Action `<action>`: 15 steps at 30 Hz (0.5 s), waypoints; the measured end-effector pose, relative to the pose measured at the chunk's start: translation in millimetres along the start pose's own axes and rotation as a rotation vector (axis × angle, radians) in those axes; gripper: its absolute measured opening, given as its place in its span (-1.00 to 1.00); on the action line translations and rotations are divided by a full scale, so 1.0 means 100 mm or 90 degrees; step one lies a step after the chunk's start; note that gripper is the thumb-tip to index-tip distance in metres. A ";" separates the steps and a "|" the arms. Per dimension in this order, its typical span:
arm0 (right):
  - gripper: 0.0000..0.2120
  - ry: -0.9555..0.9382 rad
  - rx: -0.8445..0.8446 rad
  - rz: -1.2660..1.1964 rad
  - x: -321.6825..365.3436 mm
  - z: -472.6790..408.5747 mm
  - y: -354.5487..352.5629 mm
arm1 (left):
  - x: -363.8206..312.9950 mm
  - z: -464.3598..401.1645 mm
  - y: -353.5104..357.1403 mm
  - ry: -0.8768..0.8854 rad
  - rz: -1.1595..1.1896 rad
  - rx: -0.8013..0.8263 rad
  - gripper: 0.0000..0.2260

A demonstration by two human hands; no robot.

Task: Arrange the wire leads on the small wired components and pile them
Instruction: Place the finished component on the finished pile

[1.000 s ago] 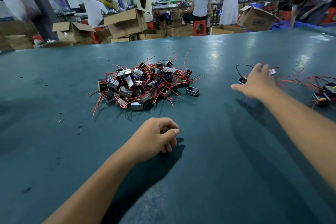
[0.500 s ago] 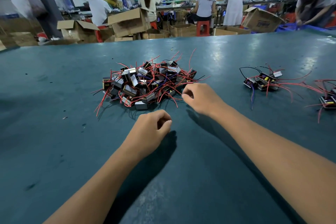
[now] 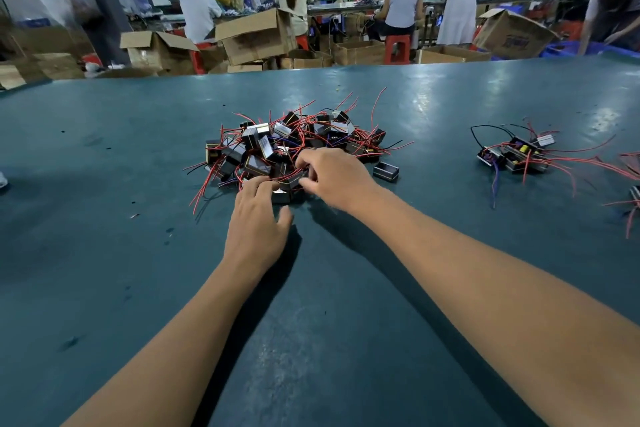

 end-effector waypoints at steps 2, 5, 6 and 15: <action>-0.65 -0.015 0.019 0.093 0.05 -0.06 0.10 | 0.00 0.01 0.01 0.006 0.012 0.006 -0.64; -0.69 -0.042 -0.027 0.182 0.09 -0.12 0.17 | 0.00 0.01 0.00 0.018 0.035 -0.004 -0.63; -0.74 -0.060 -0.058 0.207 0.11 -0.12 0.17 | -0.01 0.02 -0.01 0.023 0.044 -0.016 -0.63; -0.76 -0.123 -0.290 0.006 -0.04 0.40 -0.19 | -0.14 0.00 -0.19 0.102 0.161 -0.231 -0.51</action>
Point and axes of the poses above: each hand's wrist, its own z-axis away from the middle knuckle, its own y-axis out of the palm, x = y × z, the point moved 2 cm from there along -z, towards the middle knuckle, and after that the axes turned 10 degrees about y, right-handed, at the moved point
